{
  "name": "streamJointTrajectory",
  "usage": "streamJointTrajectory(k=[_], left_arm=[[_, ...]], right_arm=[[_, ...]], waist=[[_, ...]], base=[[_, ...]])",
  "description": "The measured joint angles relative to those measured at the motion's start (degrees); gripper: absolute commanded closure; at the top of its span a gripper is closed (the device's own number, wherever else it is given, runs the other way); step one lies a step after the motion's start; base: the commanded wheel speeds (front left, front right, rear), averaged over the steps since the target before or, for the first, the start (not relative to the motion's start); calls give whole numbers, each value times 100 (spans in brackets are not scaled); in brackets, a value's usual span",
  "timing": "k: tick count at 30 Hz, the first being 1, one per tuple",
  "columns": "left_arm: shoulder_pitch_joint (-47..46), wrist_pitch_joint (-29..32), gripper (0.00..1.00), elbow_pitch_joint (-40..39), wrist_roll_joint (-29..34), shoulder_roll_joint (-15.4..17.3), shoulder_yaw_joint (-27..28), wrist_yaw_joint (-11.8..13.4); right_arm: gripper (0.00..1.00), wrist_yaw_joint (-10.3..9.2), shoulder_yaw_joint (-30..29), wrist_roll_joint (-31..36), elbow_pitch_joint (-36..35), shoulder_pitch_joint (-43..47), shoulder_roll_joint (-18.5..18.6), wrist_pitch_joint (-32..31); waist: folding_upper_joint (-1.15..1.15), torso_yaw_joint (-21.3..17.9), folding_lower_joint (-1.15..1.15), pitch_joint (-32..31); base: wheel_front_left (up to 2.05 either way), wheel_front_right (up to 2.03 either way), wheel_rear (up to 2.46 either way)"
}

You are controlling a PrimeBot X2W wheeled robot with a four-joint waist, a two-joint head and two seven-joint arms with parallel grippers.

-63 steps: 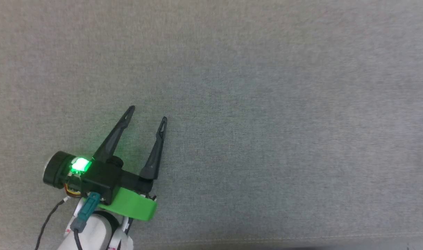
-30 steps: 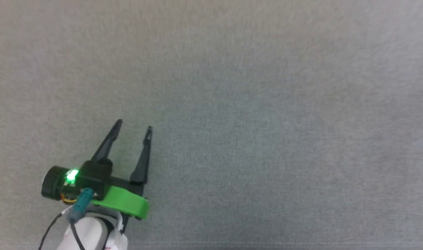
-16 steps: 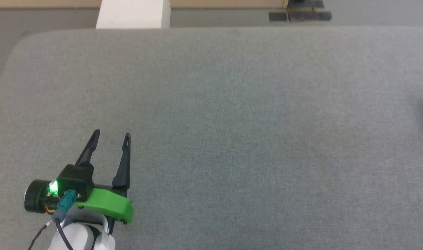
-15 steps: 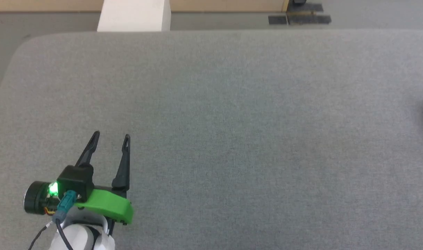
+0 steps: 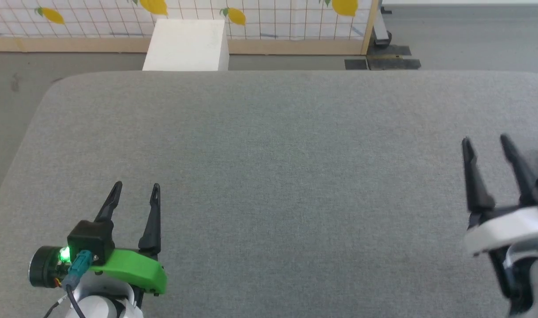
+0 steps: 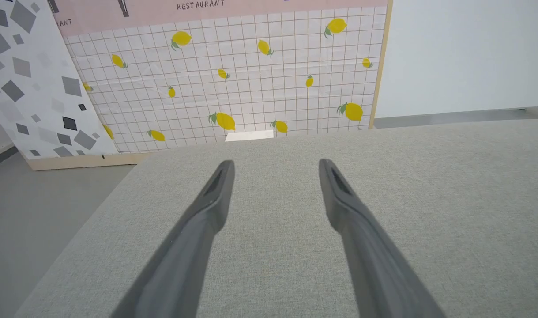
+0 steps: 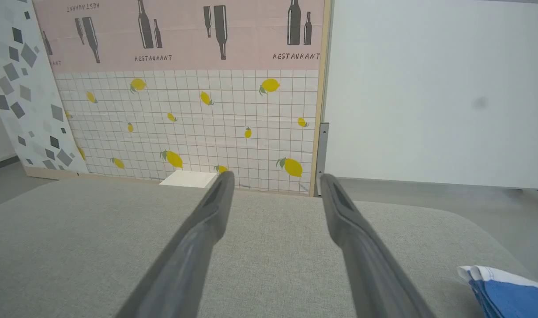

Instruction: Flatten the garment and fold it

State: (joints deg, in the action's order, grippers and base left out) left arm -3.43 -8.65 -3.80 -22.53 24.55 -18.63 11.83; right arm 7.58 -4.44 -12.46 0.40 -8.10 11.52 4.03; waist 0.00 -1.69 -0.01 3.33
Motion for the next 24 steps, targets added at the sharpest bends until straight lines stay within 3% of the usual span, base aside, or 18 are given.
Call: streamJointTrajectory(k=[5,12,24], left_arm=[[53,-1,0,41,-47,21,-21,-21],[59,78,0,89,-75,57,-92,-75],[59,152,0,87,-101,64,-149,-75]], right_arm=[[0,0,-27,259,-279,572,-342,-189],[0,0,-62,405,-561,1162,-466,-254],[0,0,-141,539,-697,1231,-571,-410]], waist=[[0,45,0,-84],[0,114,0,-167],[0,120,0,-179]], base=[[0,0,0],[0,0,0],[0,0,0]])
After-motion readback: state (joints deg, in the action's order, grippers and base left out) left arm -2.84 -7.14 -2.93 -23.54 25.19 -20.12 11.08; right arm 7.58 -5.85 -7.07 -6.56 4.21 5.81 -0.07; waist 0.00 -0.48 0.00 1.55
